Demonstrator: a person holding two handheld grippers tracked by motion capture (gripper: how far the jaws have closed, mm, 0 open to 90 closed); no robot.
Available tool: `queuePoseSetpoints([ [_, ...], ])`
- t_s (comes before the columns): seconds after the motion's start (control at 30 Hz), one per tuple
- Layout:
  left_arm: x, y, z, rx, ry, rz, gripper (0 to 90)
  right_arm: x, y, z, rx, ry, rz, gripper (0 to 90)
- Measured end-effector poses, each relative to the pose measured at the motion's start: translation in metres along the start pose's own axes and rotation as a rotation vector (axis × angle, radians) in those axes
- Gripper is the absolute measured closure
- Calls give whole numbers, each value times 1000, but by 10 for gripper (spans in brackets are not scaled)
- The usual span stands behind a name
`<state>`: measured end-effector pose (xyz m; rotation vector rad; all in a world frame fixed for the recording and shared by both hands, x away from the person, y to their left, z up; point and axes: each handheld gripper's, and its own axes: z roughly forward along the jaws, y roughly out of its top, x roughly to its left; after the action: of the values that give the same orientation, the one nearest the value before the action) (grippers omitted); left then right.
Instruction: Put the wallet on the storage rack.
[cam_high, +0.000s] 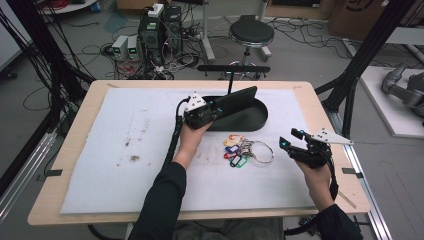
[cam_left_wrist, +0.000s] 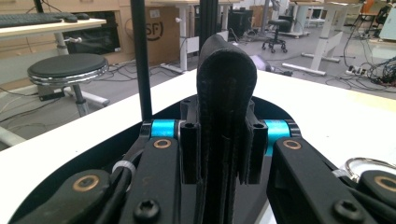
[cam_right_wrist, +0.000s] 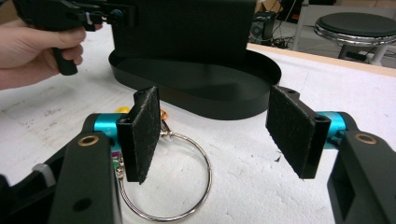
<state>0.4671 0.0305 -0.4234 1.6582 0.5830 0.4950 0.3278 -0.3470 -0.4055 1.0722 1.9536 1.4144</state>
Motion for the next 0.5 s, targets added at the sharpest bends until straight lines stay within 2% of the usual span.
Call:
queuePoseSetpoints([
  [0.2,1,-9,8,38,6,-10,741,-1,-1,-1,0,3,4,363],
  [0.5,7,-13,8,37,6,-26,738,-1,-1,-1,1,-3,-6,363],
])
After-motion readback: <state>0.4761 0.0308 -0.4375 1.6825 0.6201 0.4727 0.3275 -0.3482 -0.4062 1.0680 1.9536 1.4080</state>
